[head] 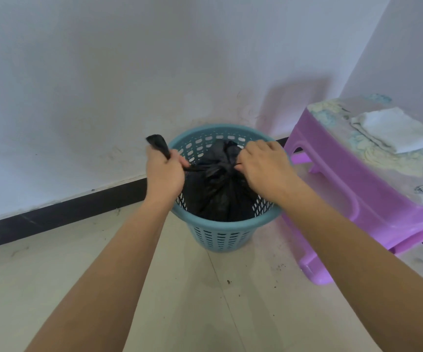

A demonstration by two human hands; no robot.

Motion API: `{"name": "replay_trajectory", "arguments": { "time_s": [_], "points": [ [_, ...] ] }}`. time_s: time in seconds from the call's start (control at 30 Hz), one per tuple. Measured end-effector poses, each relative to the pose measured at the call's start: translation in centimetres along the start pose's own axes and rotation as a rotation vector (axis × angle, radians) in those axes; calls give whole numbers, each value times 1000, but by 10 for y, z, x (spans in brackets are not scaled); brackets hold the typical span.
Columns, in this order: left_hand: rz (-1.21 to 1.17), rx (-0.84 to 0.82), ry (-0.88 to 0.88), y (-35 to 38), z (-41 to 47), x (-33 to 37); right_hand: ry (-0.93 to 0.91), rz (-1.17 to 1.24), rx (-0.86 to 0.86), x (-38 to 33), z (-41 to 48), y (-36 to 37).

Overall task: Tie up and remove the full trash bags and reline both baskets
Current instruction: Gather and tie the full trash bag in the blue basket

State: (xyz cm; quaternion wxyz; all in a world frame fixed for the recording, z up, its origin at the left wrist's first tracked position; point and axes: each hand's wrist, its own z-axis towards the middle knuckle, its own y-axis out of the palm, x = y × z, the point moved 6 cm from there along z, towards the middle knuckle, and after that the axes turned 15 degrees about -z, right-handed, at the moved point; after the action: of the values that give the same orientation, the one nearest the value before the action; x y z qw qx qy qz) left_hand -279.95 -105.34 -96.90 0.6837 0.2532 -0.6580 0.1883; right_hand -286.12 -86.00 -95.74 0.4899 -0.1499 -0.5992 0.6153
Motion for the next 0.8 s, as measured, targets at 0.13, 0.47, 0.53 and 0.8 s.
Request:
{"name": "replay_trajectory", "arguments": {
  "time_s": [0.13, 0.47, 0.53, 0.8],
  "points": [
    [23, 13, 52, 3, -8, 8, 133, 55, -97, 25, -9, 18],
    [374, -160, 445, 19, -19, 12, 295, 599, 37, 23, -10, 15],
    [498, -213, 458, 22, -20, 11, 329, 674, 73, 24, -8, 17],
    [903, -380, 311, 35, -16, -7, 326, 642, 90, 25, -4, 18]
  ]
}}
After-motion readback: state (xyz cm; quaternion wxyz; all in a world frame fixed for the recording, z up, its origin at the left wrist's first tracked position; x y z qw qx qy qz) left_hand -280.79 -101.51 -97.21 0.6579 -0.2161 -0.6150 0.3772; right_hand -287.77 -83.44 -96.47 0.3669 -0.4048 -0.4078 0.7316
